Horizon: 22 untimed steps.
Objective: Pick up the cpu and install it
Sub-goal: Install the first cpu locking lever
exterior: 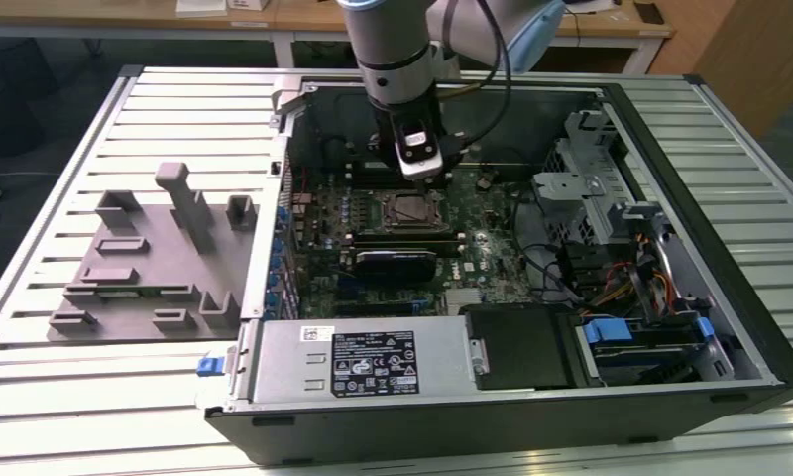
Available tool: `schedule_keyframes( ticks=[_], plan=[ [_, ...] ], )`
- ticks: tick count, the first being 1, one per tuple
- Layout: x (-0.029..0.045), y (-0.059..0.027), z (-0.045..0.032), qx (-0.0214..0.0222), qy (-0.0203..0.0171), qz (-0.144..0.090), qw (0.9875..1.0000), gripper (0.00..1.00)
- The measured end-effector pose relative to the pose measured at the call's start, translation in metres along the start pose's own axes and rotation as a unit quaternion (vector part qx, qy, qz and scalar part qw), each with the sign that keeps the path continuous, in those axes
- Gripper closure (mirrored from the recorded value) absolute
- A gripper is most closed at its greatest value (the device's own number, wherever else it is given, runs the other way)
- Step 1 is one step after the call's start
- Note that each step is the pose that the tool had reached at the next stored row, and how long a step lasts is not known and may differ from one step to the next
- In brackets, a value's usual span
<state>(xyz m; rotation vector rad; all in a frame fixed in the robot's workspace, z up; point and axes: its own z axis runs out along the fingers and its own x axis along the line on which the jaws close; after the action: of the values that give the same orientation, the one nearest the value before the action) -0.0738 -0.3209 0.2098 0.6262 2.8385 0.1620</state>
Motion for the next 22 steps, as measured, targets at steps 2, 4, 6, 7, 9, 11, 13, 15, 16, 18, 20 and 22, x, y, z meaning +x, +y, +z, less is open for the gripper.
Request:
schedule_keyframes(
  ticks=[2, 4, 6, 7, 9, 11, 13, 15, 16, 18, 20, 22],
  plan=[
    [-0.0027, 0.0012, 0.0008, 0.011, 0.0037, -0.002, 0.9999, 0.89],
    [-0.0052, 0.0023, 0.0014, 0.0222, 0.0098, -0.003, 0.9997, 0.89],
    [-0.0074, 0.0034, 0.0021, 0.0344, 0.0199, -0.004, 0.9992, 0.89],
    [-0.0084, 0.0038, 0.0024, 0.0406, 0.0267, -0.004, 0.9988, 0.89],
    [-0.0104, 0.0047, 0.0029, 0.0524, 0.041, -0.005, 0.9978, 0.89],
    [-0.0121, 0.0055, 0.0034, 0.0623, 0.0562, -0.005, 0.9965, 0.89],
    [-0.0138, 0.0062, 0.0039, 0.0714, 0.0724, -0.004, 0.9948, 0.89],
    [-0.0152, 0.0066, 0.0042, 0.0774, 0.0841, -0.004, 0.9934, 0.89],
    [-0.0153, 0.0066, 0.0042, 0.0774, 0.0841, -0.004, 0.9934, 0.89],
    [-0.0154, 0.0066, 0.0042, 0.0774, 0.0842, -0.004, 0.9934, 0.89],
    [-0.0154, 0.0066, 0.0042, 0.0774, 0.0842, -0.004, 0.9934, 0.89],
    [-0.0156, 0.0068, 0.0035, 0.0774, 0.0841, -0.004, 0.9934, 0.89]
  ],
)
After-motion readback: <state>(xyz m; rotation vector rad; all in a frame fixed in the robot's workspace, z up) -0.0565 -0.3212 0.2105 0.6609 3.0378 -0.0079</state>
